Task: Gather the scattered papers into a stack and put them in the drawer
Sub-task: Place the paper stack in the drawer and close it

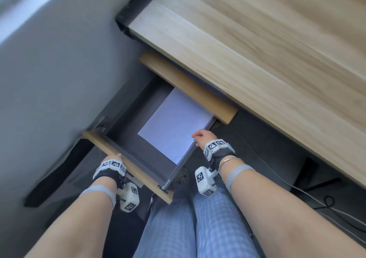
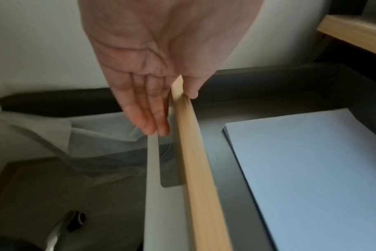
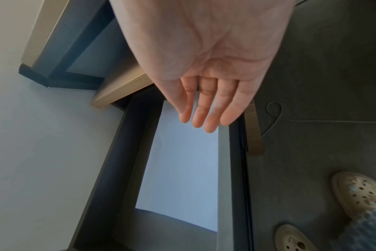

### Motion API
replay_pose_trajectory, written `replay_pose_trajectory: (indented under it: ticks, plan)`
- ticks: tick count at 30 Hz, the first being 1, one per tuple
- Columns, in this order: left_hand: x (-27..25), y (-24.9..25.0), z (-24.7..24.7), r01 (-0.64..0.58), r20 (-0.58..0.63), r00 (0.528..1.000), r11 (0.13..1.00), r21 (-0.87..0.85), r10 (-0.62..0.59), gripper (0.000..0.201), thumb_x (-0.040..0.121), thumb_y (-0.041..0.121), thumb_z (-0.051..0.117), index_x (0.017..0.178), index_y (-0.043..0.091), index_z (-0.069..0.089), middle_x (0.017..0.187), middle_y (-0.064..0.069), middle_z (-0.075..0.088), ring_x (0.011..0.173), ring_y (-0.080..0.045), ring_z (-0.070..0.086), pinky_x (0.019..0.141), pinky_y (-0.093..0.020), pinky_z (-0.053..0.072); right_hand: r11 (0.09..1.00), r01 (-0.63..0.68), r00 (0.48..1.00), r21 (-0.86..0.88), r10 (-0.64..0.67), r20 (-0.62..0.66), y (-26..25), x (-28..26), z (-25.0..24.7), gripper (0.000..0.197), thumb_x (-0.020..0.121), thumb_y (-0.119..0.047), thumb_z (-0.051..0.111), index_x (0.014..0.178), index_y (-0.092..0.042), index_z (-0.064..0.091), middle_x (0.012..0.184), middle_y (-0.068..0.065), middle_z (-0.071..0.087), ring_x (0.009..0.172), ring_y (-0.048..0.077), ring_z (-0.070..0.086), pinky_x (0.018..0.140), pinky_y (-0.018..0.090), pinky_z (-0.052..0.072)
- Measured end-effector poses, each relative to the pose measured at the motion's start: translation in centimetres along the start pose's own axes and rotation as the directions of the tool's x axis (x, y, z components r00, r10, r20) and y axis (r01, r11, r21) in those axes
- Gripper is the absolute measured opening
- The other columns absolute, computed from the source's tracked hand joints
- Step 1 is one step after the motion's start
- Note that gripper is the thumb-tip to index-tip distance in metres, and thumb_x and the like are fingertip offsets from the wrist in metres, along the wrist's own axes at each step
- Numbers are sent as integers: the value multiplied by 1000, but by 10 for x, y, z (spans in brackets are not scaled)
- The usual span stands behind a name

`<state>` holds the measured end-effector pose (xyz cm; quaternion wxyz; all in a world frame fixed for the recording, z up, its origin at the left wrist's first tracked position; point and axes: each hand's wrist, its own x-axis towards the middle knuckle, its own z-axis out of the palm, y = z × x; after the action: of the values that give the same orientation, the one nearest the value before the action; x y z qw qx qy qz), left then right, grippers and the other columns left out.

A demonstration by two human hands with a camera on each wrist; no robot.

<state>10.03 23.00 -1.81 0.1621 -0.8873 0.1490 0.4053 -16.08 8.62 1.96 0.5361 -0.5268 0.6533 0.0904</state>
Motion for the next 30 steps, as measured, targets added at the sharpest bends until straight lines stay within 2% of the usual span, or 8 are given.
replay_pose_trajectory:
  ticks: [4,7,10,15,20,24,27,30]
  plan:
    - [-3,14,-3,35,5,999,997,-75,-35,46,101,21,28,134,-8,43,139,-26,47,128,-37,47,107,-41,35,1000,1,1000,0,-1,4,7,1,0,23,93,-14,45,104,-19,64,101,2,65,81,17,61,66,25,45]
    - [7,17,2,-86,-1,996,983,-164,87,40,99,11,31,125,-11,51,130,-26,55,121,-37,54,104,-40,43,1000,-5,1000,13,5,-12,12,2,-3,23,92,-13,46,103,-19,65,102,4,68,79,17,60,65,25,45]
    - [12,25,10,-213,-55,977,929,-301,206,39,91,10,31,120,1,55,123,-22,62,113,-38,58,100,-41,46,999,-10,999,42,11,-37,16,2,-8,24,91,-10,45,102,-17,65,97,1,66,80,16,59,71,25,47]
    - [-24,63,3,-458,-116,888,875,-154,445,34,95,12,39,127,9,49,124,-14,63,114,-36,57,97,-37,43,996,12,989,85,1,-150,18,3,-18,31,89,-3,39,93,-15,68,86,0,64,76,18,57,82,30,52]
    - [-32,103,-2,-570,-100,816,821,28,570,36,95,22,41,129,12,43,126,-12,61,112,-35,58,93,-42,48,995,37,971,91,-14,-239,22,3,-37,35,87,-2,32,81,-19,62,81,3,61,70,21,54,65,27,46]
    - [-40,143,3,-572,-25,818,818,66,574,35,94,29,43,120,7,36,120,-16,61,105,-36,59,88,-42,47,994,19,963,105,10,-268,34,5,-52,34,87,-4,32,81,-20,62,82,2,61,61,18,51,53,20,40]
    - [-46,170,6,-562,-16,826,826,53,563,35,95,26,44,119,3,35,119,-18,60,105,-37,59,83,-40,43,992,-10,960,127,45,-278,44,8,-57,36,86,-3,31,77,-21,60,84,2,61,71,21,55,65,26,47]
    - [-47,186,5,-629,-14,768,758,174,640,30,94,22,41,117,4,36,123,-16,57,104,-36,58,85,-42,47,988,-38,956,150,80,-284,52,11,-59,39,85,-2,29,70,-24,57,83,2,61,73,23,56,72,31,52]
